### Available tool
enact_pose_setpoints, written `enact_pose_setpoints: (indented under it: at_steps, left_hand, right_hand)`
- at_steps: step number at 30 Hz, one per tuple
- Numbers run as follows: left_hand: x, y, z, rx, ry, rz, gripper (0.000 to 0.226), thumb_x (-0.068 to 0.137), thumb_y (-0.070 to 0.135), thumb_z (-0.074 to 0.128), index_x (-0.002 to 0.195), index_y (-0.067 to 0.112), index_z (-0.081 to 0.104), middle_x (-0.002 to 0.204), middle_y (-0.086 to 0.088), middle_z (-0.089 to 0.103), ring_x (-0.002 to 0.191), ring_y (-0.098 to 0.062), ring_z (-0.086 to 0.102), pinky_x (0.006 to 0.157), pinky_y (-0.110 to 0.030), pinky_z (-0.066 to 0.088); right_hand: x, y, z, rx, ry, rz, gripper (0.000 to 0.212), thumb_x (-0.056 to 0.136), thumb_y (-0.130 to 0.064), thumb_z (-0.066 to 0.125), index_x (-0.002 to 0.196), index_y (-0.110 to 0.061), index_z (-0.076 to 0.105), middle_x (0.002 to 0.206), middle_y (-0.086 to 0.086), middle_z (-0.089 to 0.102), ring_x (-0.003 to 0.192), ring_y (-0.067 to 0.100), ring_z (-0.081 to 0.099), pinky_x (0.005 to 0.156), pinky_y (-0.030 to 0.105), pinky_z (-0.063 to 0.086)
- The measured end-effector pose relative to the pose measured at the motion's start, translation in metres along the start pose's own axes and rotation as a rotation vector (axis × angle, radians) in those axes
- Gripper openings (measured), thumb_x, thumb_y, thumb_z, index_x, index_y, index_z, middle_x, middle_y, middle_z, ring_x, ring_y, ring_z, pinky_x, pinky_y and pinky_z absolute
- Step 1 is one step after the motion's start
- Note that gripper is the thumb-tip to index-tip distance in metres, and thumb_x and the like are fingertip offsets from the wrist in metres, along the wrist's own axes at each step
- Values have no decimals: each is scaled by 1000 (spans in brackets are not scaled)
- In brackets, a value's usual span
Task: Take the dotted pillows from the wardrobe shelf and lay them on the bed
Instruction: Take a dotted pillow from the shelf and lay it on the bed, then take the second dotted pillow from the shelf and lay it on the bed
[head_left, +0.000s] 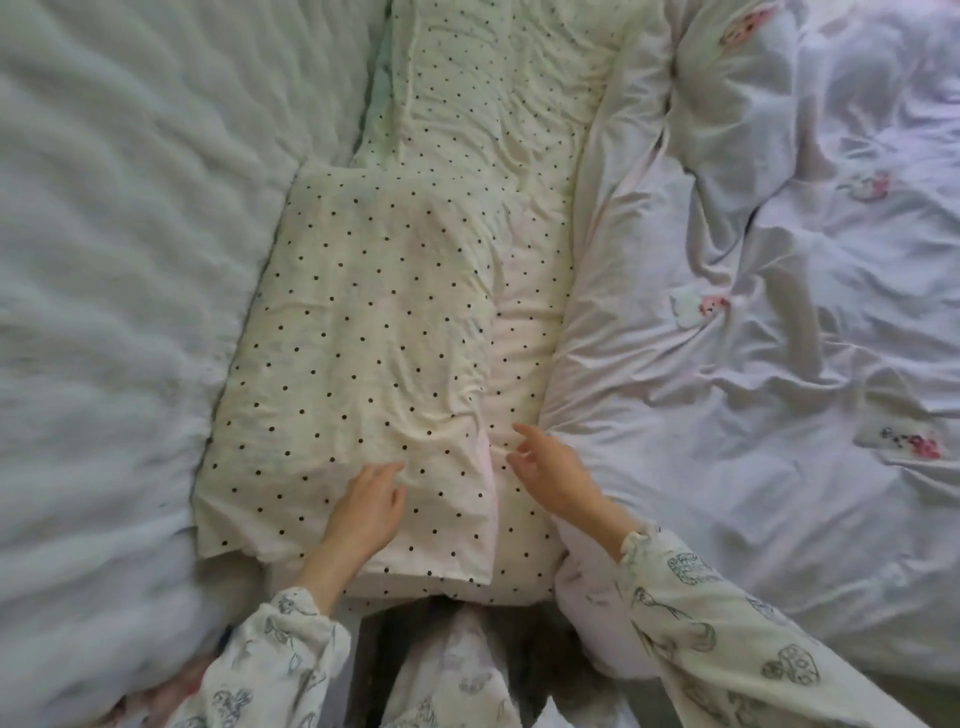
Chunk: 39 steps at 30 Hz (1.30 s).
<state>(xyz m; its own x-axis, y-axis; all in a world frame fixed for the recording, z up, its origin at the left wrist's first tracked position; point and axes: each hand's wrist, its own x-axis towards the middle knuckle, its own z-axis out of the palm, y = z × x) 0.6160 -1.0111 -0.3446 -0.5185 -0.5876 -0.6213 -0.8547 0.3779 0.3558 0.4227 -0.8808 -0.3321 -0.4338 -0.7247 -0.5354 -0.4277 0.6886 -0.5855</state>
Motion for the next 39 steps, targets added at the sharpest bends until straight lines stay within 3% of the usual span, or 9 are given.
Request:
enact_pose_setpoints:
  at_steps: [6,10,13,18,26,29,33,39]
  left_hand:
    - [-44,118,27,-97,-36,243,38,97,26,36,133,18,44,138,-6,44,124,-19,43,97,-29,34]
    - [-89,210,67,-112,-38,421,35,95,21,42,129,13,49,133,-9,50,122,-20,46,100,-30,35]
    - [-120,276,103,-71,-14,562,32,94,18,47,124,11,54,129,-10,53,119,-21,48,99,-28,33]
    - [-172,393,166,18,-73,805,32,93,20,48,123,13,56,127,-8,56,117,-20,51,93,-22,33]
    - [-243,554,269,171,-290,1066,33,94,20,47,126,14,53,124,-8,57,115,-22,53,95,-29,38]
    - [-266,617,308,162,-344,1123,33,94,21,48,126,15,52,119,-7,60,112,-20,55,93,-30,42]
    - [-291,712,361,184,-391,1248,32,93,23,48,125,18,53,118,-7,61,111,-20,56,95,-34,44]
    - [-313,865,433,130,-408,1353,29,93,17,48,121,15,56,116,-9,62,107,-18,56,88,-26,41]
  right_hand:
    - [-100,67,-61,238,145,109,43,91,-35,50,131,-21,45,115,5,63,95,15,58,79,25,44]
    - [-184,130,-94,350,307,190,40,91,-30,53,129,-18,49,115,7,64,100,20,60,86,25,41]
    - [-251,188,-118,410,402,244,39,91,-28,52,128,-17,50,115,8,63,98,19,60,76,19,38]
    - [-364,286,-155,587,629,389,38,92,-28,52,126,-14,51,114,11,62,97,20,60,79,25,43]
    - [-499,396,-186,840,1044,536,35,90,-27,54,122,-13,55,112,13,65,98,25,62,92,38,47]
    - [-542,437,-206,913,1156,557,34,90,-28,54,121,-14,54,110,11,64,98,22,61,86,32,46]
    - [-592,504,-253,945,1344,570,32,91,-20,53,119,-6,54,97,13,64,82,19,60,75,25,46]
    - [-648,611,-344,895,1447,636,30,92,-19,53,119,-7,55,104,17,65,87,20,60,69,16,44]
